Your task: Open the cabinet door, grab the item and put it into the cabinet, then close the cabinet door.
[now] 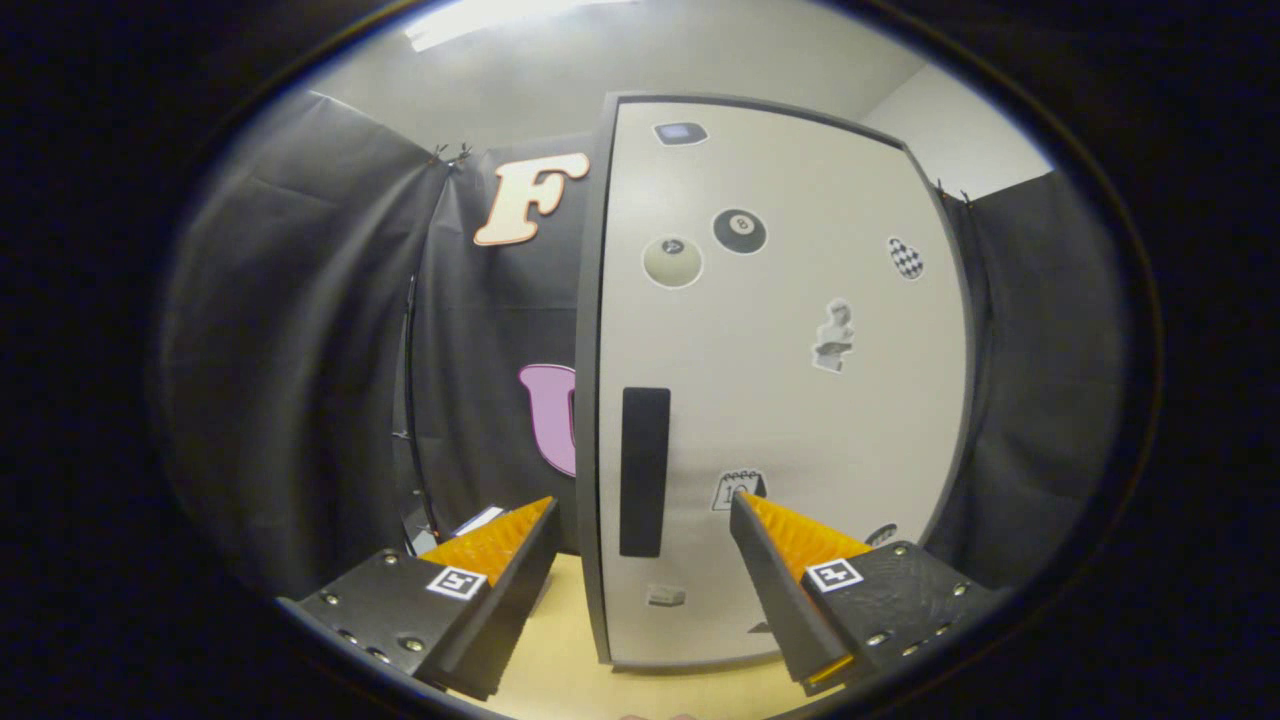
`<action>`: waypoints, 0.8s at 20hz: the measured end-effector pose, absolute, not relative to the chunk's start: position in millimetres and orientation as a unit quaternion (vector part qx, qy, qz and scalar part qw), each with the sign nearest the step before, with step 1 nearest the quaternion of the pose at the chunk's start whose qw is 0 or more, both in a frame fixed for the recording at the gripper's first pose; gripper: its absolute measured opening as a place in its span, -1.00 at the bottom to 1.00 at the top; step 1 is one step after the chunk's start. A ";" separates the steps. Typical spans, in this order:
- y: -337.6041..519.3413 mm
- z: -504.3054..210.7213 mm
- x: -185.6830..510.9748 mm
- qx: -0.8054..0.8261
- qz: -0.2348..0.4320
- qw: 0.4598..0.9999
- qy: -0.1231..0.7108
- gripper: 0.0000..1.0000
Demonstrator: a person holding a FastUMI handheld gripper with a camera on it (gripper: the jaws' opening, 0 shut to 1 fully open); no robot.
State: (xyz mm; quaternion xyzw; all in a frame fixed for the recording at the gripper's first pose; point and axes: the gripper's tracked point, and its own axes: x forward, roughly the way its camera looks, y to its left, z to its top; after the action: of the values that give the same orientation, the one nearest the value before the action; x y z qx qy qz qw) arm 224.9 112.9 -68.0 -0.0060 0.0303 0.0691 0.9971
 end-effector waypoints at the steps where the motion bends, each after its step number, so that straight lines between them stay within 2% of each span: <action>1: 115.1 -69.6 234.3 -0.007 0.068 0.997 0.030 1.00; 7: 125.3 -77.6 268.2 0.007 0.060 0.997 0.038 0.99; 12: 118.0 -86.5 284.3 0.019 0.043 0.997 0.062 0.37; 14: 115.5 -82.6 286.5 0.022 0.040 0.997 0.054 -0.02; 16: 122.6 -86.0 287.7 0.034 0.050 0.996 0.066 -0.08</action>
State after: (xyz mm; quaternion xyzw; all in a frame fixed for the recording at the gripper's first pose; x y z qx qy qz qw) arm 287.7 122.6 -86.0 0.0340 0.0655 0.0499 0.9960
